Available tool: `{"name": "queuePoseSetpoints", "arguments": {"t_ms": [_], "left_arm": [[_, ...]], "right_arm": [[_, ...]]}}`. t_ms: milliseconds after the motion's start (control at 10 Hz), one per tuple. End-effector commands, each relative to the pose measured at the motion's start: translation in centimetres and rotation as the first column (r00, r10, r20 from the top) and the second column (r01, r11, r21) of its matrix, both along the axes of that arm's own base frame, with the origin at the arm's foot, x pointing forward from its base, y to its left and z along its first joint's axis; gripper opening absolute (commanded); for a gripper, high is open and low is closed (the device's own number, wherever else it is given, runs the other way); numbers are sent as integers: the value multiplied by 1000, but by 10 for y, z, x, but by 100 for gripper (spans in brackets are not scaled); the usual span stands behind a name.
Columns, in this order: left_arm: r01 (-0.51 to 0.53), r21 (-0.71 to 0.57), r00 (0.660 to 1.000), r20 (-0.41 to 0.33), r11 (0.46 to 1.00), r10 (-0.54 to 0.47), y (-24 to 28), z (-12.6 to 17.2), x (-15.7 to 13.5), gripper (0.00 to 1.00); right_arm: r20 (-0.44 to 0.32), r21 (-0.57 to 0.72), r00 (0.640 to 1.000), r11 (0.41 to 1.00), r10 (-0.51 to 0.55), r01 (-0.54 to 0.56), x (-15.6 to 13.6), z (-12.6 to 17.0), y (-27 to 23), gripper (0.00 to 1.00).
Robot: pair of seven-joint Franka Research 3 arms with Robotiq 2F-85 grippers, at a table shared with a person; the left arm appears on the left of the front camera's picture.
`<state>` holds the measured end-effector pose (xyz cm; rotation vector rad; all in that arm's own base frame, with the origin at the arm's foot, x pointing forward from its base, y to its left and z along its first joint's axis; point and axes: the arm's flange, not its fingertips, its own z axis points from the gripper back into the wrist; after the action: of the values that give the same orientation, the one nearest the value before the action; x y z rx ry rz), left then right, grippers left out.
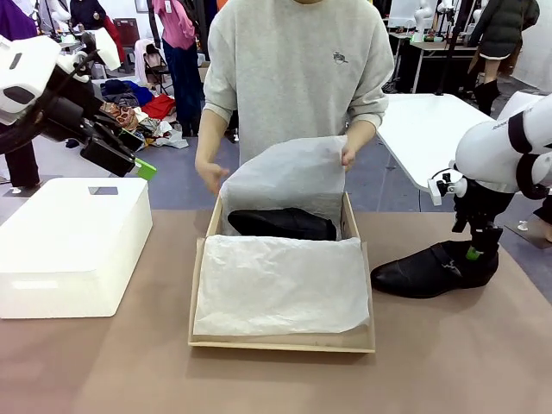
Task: Pack the shoes into the box.
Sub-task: Place the other shoe of the Shoes into the Shoes Box.
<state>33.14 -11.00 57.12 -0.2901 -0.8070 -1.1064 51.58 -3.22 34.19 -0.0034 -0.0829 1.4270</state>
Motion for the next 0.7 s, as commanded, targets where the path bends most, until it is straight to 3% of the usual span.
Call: {"name": "queuePoseSetpoints", "arguments": {"t_ms": [0,300,400,600], "left_arm": [[7,-8,1000,-2,1000,-7,0,1,0,100],[7,-8,1000,-2,1000,-7,0,1,0,100],[7,-8,1000,-2,1000,-7,0,1,0,100],[7,-8,1000,-2,1000,-7,0,1,0,100]], "right_arm": [[-5,31,1000,999,26,-26,11,-6,-5,100],[-43,35,999,999,25,-24,14,-15,-5,100],[-53,35,998,999,20,-19,15,-15,-4,93],[-76,38,997,999,10,-7,15,-15,-4,57]]}}
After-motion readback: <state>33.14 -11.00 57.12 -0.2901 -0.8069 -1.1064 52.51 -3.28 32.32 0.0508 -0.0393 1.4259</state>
